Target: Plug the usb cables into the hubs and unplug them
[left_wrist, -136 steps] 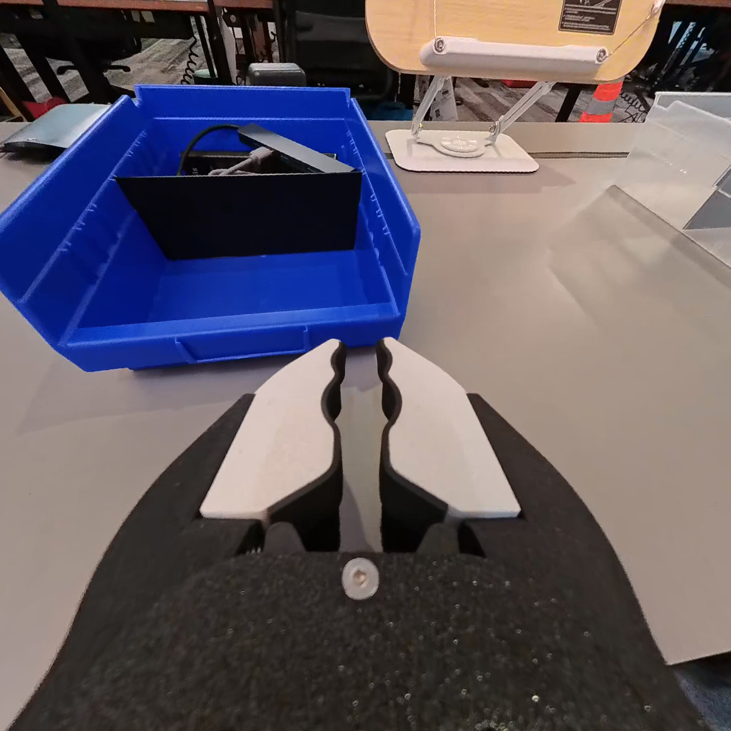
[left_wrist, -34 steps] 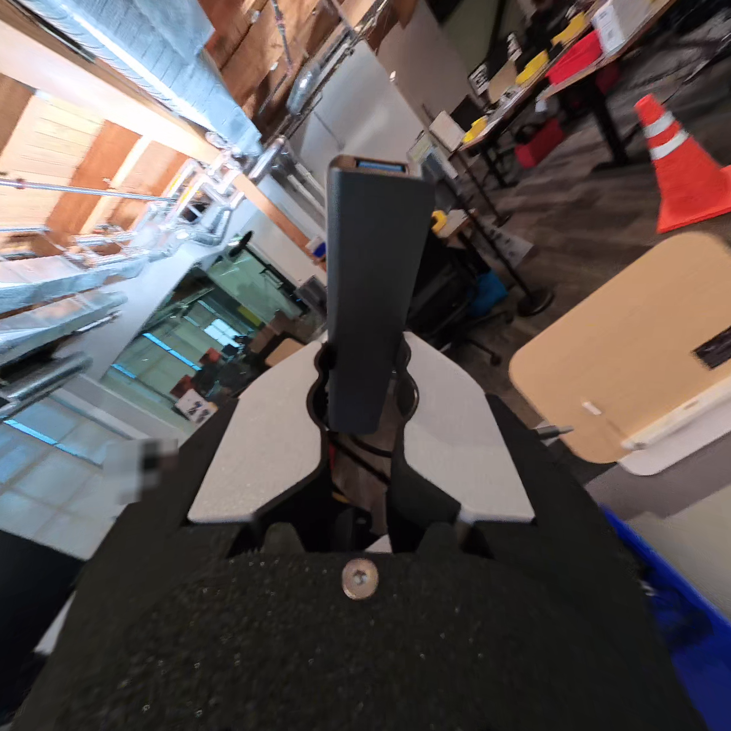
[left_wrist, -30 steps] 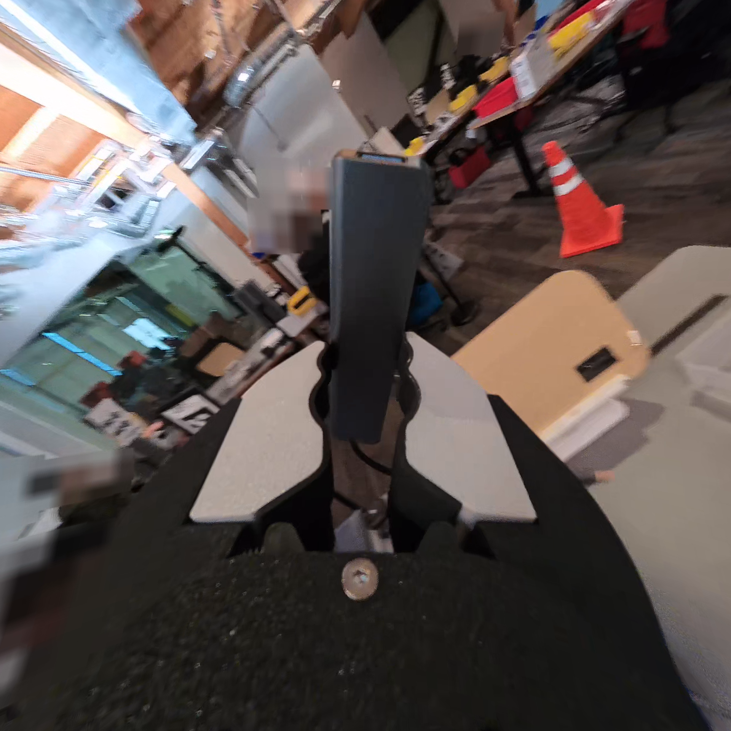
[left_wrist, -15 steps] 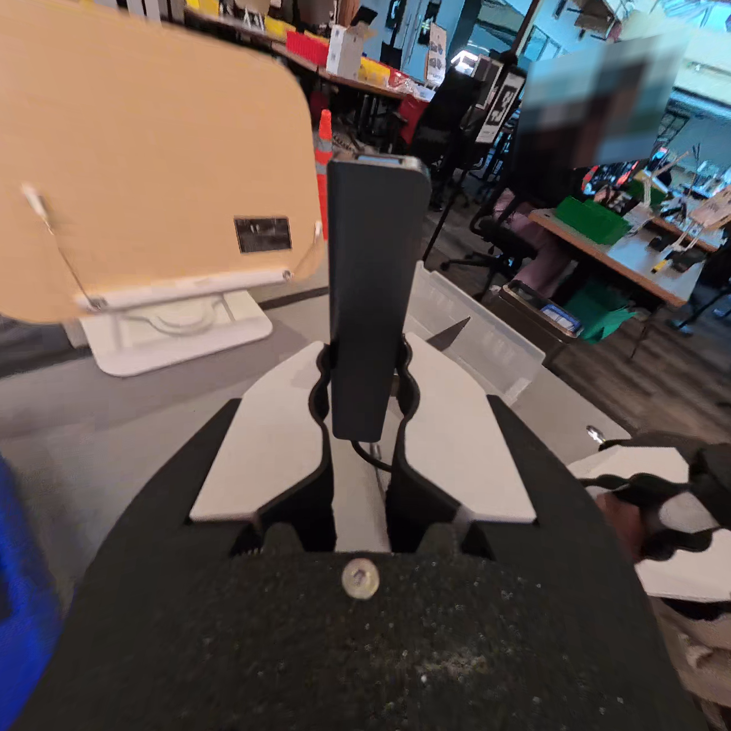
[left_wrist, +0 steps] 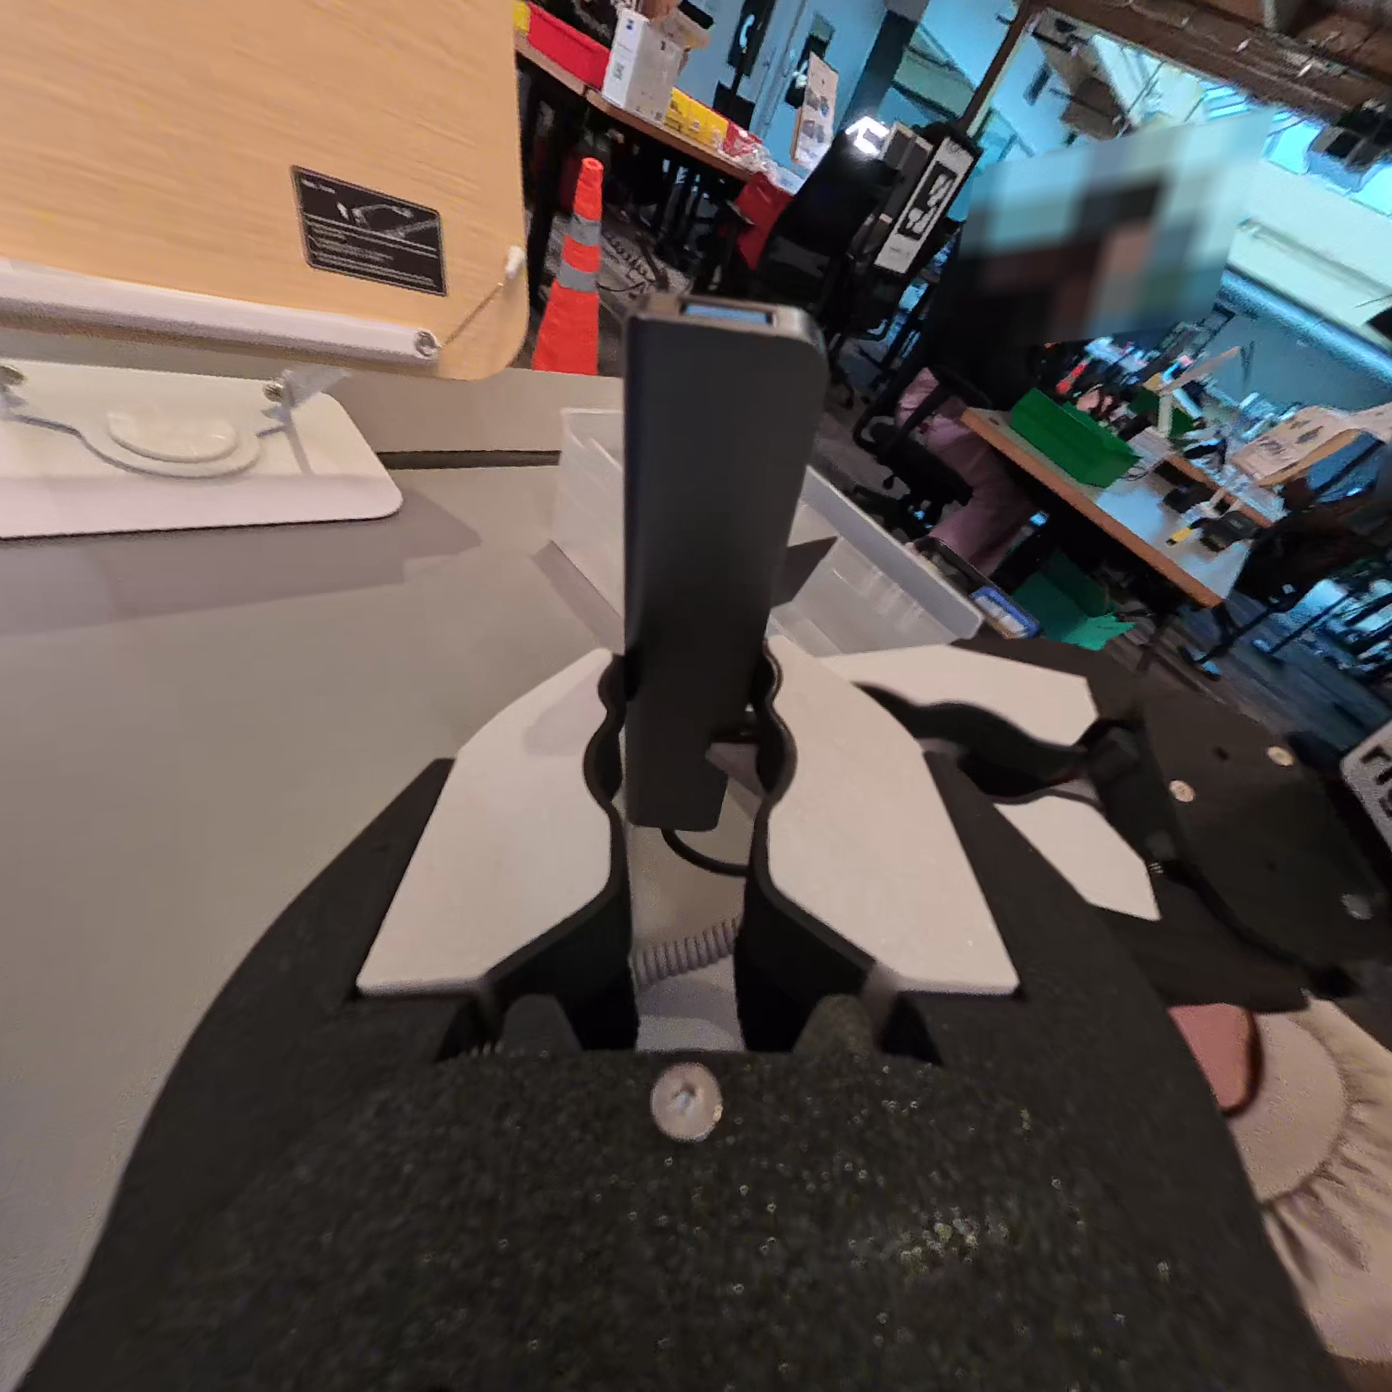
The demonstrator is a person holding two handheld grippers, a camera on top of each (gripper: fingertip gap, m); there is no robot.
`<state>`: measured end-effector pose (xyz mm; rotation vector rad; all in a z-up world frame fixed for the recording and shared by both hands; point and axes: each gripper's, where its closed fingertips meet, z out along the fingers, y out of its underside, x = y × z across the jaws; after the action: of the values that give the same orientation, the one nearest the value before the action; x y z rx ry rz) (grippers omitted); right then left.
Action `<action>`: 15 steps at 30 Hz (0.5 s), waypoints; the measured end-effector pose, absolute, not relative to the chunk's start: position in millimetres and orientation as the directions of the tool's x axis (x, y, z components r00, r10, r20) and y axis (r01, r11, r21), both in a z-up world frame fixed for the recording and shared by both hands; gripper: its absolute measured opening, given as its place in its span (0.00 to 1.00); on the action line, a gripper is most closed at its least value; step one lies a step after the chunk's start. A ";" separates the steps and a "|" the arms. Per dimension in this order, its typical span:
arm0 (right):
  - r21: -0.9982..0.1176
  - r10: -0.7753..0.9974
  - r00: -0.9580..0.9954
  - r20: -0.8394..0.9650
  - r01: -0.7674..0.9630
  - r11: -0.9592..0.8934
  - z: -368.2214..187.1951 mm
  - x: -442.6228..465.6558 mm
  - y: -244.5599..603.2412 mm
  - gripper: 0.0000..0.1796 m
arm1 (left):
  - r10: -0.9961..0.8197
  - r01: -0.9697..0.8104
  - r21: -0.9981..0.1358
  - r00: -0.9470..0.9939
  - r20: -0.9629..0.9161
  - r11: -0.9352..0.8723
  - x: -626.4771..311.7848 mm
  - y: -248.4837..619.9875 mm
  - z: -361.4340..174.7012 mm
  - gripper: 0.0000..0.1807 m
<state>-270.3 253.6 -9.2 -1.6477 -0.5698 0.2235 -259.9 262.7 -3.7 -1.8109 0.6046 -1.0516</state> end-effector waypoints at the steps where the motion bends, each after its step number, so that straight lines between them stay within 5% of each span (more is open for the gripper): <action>1: -0.966 0.491 0.851 0.188 0.252 -0.066 -12.8 -270.7 251.6 0.06 | -0.754 0.038 -0.885 0.509 0.416 -0.464 -260.2 259.9 -6.2 0.18; 15: -0.928 0.574 0.776 0.260 0.366 -0.075 -48.2 -290.8 235.1 0.05 | -0.828 -0.112 -0.922 0.488 0.275 -0.372 -286.2 243.0 -43.5 0.17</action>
<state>-290.8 235.1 -48.2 -1.6882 -0.7490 0.2022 -286.2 243.0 -43.5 -1.7987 0.7922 -0.9614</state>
